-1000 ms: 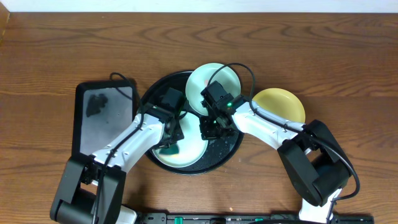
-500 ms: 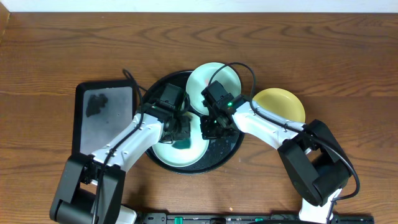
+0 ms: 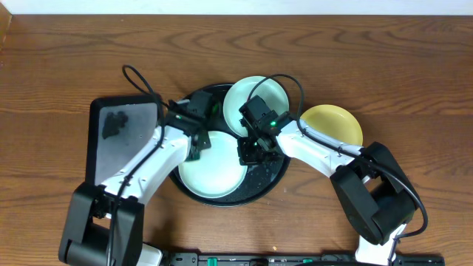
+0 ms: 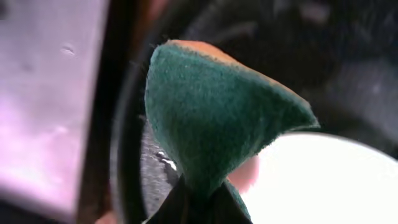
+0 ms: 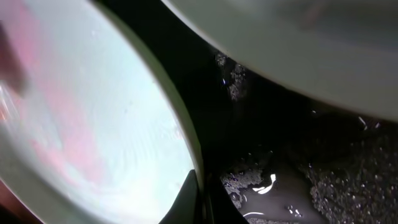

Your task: Clean dirty plates on tray and stack at the side

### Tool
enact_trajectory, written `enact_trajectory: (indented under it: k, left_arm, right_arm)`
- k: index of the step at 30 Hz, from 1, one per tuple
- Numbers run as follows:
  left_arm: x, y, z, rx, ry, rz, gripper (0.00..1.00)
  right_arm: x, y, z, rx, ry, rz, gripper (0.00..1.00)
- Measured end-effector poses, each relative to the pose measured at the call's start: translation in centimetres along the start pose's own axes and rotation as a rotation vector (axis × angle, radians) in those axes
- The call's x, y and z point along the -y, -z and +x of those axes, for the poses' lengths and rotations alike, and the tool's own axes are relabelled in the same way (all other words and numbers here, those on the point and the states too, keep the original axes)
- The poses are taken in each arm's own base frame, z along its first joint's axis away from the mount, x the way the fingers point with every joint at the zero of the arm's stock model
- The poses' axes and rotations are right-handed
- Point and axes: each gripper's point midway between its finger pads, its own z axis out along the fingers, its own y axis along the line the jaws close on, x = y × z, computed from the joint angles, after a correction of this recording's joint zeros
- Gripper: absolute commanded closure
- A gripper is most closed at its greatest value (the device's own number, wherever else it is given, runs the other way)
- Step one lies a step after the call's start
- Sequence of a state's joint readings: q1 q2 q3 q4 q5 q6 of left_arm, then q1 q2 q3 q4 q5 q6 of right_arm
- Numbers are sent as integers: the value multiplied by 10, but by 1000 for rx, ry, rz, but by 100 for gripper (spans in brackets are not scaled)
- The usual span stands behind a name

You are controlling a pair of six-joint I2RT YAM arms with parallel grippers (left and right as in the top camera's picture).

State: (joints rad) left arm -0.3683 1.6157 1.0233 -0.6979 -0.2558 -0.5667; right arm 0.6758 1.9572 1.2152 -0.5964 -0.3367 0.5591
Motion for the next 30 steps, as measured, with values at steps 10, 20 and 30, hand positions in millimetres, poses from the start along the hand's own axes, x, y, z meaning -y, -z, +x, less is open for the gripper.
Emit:
enact_trajectory:
  k: [10, 20, 30]
  left_arm:
    - [-11, 54, -31, 60, 11, -7, 93]
    - [-63, 64, -51, 43, 104, 24, 93]
    - [-107, 51, -58, -23, 193, 73, 92]
  right_arm:
    - [1, 0, 1, -3, -1, 3, 99]
    - [2, -3, 0, -15, -9, -12, 99]
    - [1, 10, -8, -18, 111, 44, 99]
